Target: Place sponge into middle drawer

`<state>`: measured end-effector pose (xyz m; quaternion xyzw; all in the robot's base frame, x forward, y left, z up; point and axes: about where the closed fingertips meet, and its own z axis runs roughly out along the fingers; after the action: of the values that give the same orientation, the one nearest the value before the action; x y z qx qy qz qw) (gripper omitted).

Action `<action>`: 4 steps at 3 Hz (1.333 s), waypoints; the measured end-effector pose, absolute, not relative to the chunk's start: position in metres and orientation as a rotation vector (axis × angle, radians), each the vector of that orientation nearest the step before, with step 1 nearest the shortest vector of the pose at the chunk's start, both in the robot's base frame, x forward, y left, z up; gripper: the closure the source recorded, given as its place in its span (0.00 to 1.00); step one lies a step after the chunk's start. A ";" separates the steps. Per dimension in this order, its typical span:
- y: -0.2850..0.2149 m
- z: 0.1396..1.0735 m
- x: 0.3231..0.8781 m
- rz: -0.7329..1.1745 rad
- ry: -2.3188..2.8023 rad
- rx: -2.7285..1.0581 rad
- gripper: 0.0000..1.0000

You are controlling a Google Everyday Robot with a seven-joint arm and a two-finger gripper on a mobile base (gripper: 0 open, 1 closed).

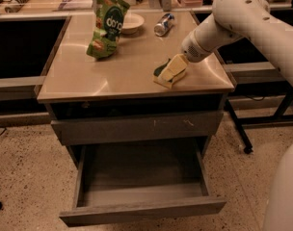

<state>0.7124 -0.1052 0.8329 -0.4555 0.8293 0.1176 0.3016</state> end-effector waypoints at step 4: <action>-0.098 0.807 0.709 0.353 2.250 -1.235 0.35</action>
Offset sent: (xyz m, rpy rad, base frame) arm 0.0122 0.0019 -0.0328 -0.0068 0.0341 -0.0092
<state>0.7087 -0.0981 0.8068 -0.4586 0.8358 0.1310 0.2719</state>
